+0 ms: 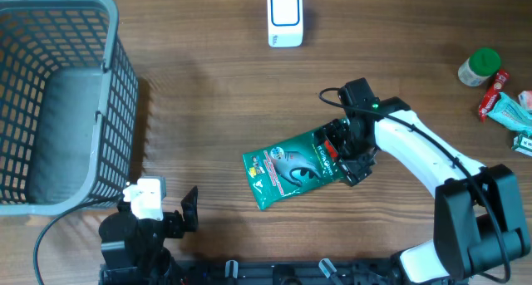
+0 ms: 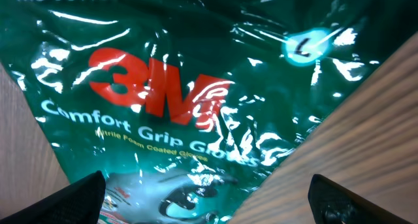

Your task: Scan the item barcode

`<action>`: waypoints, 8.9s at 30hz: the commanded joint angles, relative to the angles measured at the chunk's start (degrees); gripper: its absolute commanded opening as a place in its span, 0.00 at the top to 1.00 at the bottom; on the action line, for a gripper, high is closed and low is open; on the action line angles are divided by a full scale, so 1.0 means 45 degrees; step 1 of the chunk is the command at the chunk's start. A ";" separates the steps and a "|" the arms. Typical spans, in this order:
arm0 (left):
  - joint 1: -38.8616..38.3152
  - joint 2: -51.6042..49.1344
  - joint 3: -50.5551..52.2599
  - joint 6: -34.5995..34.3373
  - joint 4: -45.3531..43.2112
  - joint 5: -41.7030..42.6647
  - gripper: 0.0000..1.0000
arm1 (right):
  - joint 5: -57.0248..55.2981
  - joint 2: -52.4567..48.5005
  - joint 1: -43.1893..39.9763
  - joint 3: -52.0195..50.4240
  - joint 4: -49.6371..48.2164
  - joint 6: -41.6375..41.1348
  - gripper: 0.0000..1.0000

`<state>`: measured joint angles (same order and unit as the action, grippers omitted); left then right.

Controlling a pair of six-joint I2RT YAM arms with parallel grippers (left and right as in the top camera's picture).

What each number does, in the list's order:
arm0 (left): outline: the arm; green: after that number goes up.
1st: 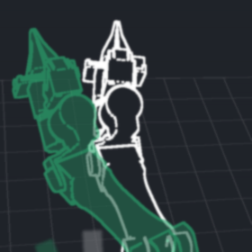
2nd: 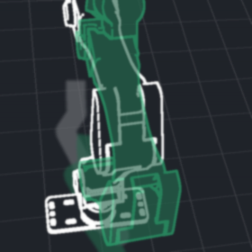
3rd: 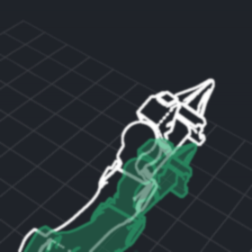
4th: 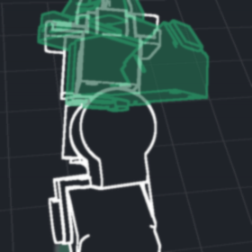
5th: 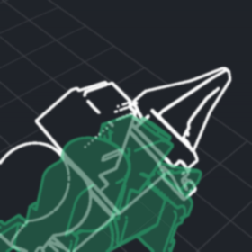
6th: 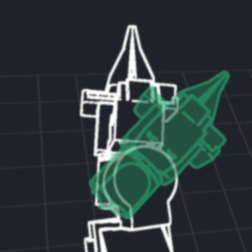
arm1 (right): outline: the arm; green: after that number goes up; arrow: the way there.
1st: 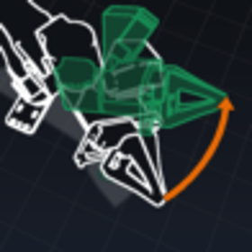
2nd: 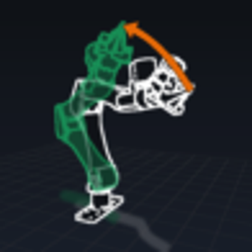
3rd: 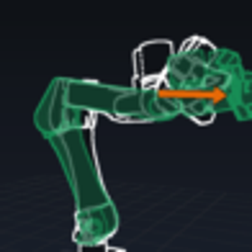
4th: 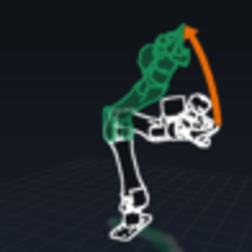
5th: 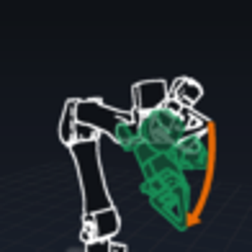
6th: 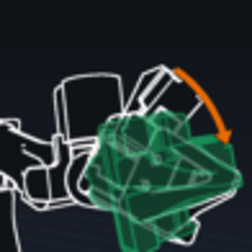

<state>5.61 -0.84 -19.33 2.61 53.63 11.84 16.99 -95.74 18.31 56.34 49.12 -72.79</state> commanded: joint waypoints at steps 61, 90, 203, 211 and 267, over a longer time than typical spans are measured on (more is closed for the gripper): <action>-0.0053 0.0053 0.0058 -0.0117 -0.0034 0.0019 0.00 | 0.5217 0.2569 0.1496 0.0957 0.4804 -0.2404 0.96; -0.0053 0.0053 0.0058 -0.0112 -0.0034 0.0019 0.00 | 1.0365 -0.0393 -0.0039 0.0957 0.4294 -0.9874 0.95; -0.0053 0.0053 0.0058 -0.0112 0.0010 0.0019 0.00 | -0.3026 -0.4954 0.2939 0.8748 0.6411 -0.4595 0.00; -0.0053 0.0053 0.0058 -0.0117 0.0010 0.0019 0.00 | -0.3453 -0.6023 0.2472 0.6975 0.4143 -0.5289 0.00; -0.0053 0.0053 0.0058 -0.0112 0.0010 0.0019 0.00 | 0.9476 -0.3657 -0.0374 -0.0165 -0.9340 1.2580 0.74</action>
<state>5.61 -0.84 -19.33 2.61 53.80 11.84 62.74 -111.68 16.45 55.61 6.85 -15.51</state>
